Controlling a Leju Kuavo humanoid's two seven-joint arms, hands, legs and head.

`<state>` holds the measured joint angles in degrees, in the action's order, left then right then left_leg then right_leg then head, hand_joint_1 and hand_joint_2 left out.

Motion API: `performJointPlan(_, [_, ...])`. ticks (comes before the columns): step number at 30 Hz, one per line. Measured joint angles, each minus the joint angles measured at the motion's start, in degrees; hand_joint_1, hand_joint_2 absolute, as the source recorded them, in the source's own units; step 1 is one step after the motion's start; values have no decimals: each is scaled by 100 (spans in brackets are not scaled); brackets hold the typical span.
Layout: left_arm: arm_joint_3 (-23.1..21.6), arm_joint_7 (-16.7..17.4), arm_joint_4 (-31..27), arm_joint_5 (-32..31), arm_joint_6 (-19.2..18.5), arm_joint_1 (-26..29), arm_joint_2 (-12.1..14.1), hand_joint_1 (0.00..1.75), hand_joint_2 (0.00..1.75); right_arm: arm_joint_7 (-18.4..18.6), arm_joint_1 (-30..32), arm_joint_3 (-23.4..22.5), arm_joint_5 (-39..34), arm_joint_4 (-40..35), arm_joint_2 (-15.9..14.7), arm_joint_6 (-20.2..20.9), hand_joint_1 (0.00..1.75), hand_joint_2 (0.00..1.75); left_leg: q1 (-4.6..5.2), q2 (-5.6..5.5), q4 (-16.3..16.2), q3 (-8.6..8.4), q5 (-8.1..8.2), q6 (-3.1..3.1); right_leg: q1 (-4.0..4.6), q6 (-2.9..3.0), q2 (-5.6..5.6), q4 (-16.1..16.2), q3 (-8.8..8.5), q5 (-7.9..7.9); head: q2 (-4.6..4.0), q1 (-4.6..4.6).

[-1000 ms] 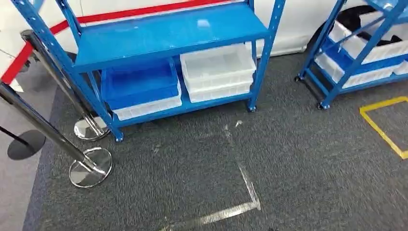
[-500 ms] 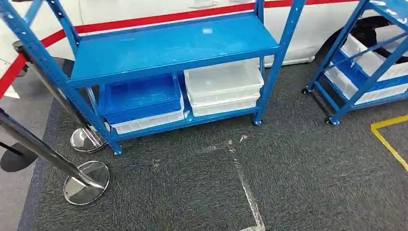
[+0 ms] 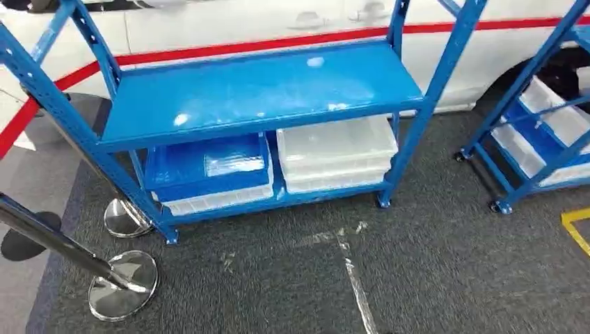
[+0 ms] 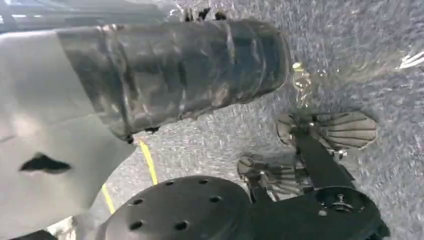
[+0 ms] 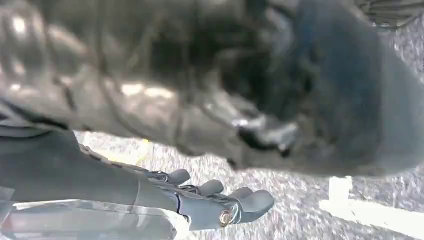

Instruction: Take the parts from the cabinet and place them on the table.

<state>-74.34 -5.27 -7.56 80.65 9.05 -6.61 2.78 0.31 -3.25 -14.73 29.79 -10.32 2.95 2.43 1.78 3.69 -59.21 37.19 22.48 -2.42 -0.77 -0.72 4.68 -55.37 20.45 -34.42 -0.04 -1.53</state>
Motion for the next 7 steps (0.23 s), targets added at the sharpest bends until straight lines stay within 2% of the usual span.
performJointPlan(1, [-2,-6,0,0,0,-20,6,0,0,-11,-24,0,4,-2,2,0,0,0,37,-67,-19,-43,17,-24,-31,-37,33,53,-111,-44,0,22])
performJointPlan(2, [-2,-9,0,-2,0,-49,7,0,0,-17,-94,0,9,-4,2,0,0,0,2,-155,36,-98,32,-46,-10,-89,107,78,-229,-100,2,16])
performJointPlan(3, [-6,-11,0,-4,-9,-86,7,0,0,-24,-145,0,20,-18,2,2,0,0,-48,-223,76,-165,48,-45,-59,-106,-3,10,-255,-185,0,4])
performJointPlan(4, [-11,-17,0,-7,-31,-124,9,0,0,-35,-169,0,22,-20,4,18,0,0,-49,-274,113,-193,87,-122,-20,-107,-244,-290,-75,-312,0,59])
performJointPlan(5, [-24,-13,0,-11,-57,-134,9,0,0,-39,-175,0,28,-22,11,37,0,0,-53,-329,121,-204,103,-144,-25,-106,-375,-766,230,-502,0,61])
performJointPlan(6, [-37,2,0,-11,-81,-156,9,0,0,-48,-172,0,42,-22,13,42,0,0,-53,-392,124,-223,146,-180,-32,-114,-426,-1318,593,-670,0,59])
performJointPlan(7, [-48,44,0,-7,-85,-162,9,0,0,-68,-156,0,61,-22,13,48,0,0,-53,-474,123,-265,196,-189,-34,-127,-448,-1770,932,-746,0,57])
